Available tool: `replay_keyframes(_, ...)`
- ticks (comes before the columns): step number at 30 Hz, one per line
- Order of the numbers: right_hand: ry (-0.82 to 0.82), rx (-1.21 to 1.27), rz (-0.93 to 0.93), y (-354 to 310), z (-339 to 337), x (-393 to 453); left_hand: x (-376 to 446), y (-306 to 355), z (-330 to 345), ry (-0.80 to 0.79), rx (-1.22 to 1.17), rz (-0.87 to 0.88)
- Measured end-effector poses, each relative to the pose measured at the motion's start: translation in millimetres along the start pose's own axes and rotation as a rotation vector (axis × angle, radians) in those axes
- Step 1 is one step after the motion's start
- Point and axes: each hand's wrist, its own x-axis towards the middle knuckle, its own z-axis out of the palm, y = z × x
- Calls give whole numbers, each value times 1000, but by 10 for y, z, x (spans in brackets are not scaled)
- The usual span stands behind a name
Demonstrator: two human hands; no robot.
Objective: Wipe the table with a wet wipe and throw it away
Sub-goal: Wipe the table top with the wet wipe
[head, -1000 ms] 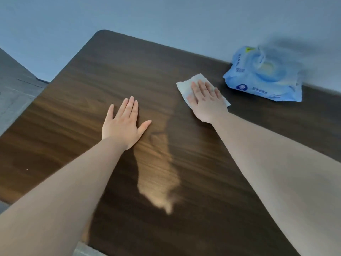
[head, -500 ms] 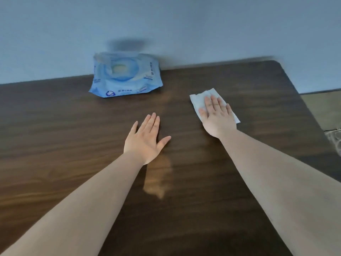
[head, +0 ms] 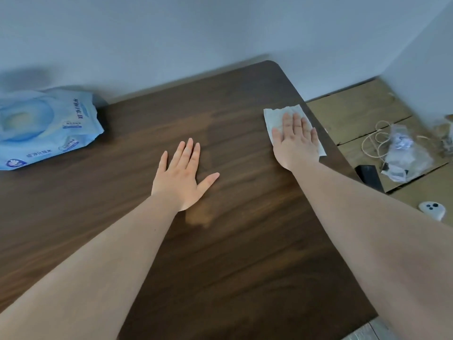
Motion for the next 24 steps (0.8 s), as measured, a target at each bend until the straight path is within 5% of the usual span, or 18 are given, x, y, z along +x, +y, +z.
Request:
replay_keyframes(13, -64, -56, -75, -375, 125, -432, -515, -466, 36, -2, -69, -68)
replay_keyframes(24, -146, -129, -454, -2013, 667, -1742, -2144, -1896, 326, 46, -185, -388)
